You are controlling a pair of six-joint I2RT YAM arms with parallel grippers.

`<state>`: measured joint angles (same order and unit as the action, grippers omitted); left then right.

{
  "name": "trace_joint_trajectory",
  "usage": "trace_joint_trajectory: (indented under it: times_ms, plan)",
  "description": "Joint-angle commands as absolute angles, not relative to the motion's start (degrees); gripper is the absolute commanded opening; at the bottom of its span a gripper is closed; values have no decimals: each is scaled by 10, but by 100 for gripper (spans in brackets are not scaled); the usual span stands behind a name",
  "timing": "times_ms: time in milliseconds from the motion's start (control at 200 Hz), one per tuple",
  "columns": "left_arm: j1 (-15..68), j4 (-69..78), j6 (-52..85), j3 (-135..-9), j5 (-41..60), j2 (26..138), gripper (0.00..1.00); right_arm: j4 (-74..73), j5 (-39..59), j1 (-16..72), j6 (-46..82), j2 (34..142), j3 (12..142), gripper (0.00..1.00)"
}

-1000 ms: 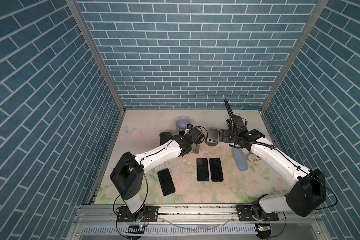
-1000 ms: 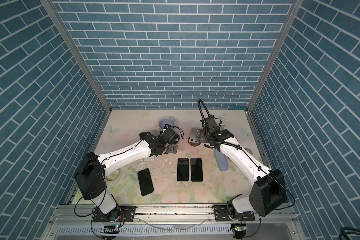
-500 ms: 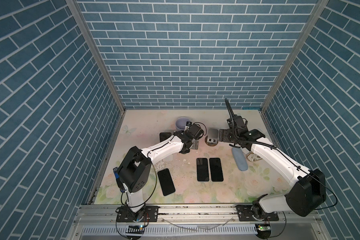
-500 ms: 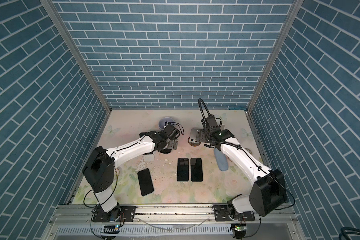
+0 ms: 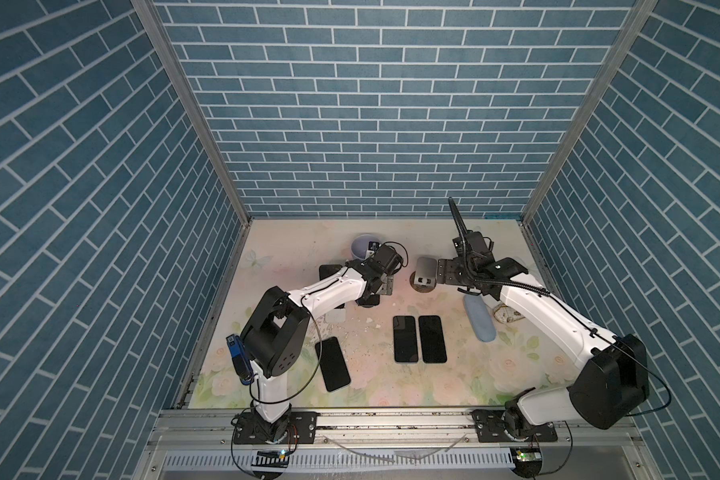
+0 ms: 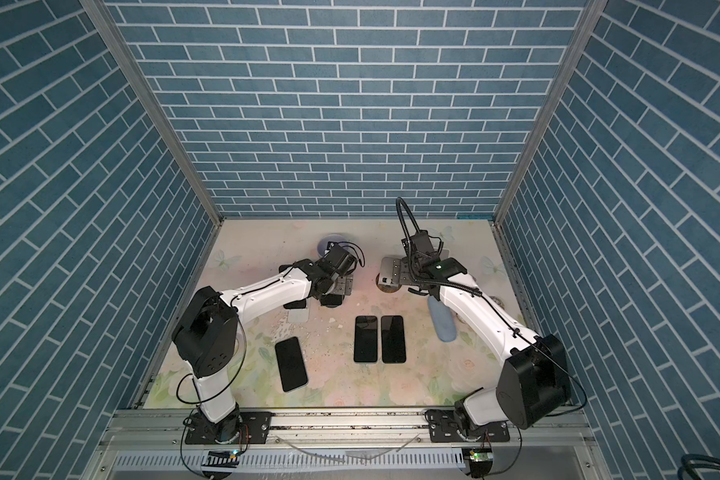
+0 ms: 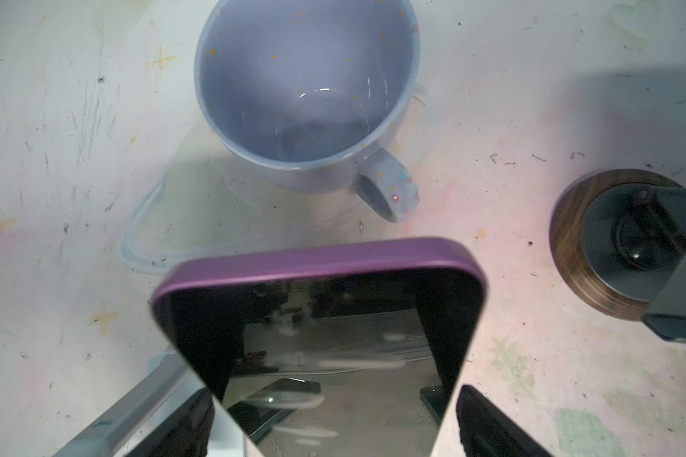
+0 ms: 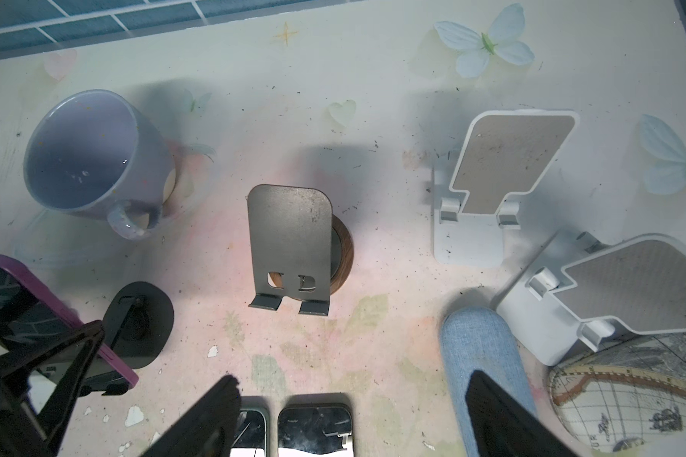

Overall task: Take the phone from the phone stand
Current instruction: 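Close the left gripper on the top of the purple-edged phone, then lift the purple-edged phone off the black stand with the left gripper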

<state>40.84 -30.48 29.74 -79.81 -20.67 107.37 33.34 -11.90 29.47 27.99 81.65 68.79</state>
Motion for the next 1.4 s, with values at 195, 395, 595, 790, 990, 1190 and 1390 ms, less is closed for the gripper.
trace_joint_trajectory:
  times_ms: [195,395,595,790,990,1190,1390]
  plan:
    - [403,-300,296,-823,-204,1095,87,339,-110,292,264,822,684,90]
    - [403,-315,301,-834,-208,1104,63,346,-110,292,263,820,687,90]
    - [403,-319,297,-838,-206,1089,61,350,-102,291,263,818,690,90]
    - [404,-328,294,-842,-196,1071,59,356,-95,291,263,822,695,90]
    - [409,-343,293,-857,-190,1057,59,360,-98,292,262,821,695,91]
    - [424,-360,285,-877,-192,1050,59,363,-103,292,260,818,694,91]
    - [448,-382,282,-891,-208,1044,59,362,-108,291,259,816,690,90]
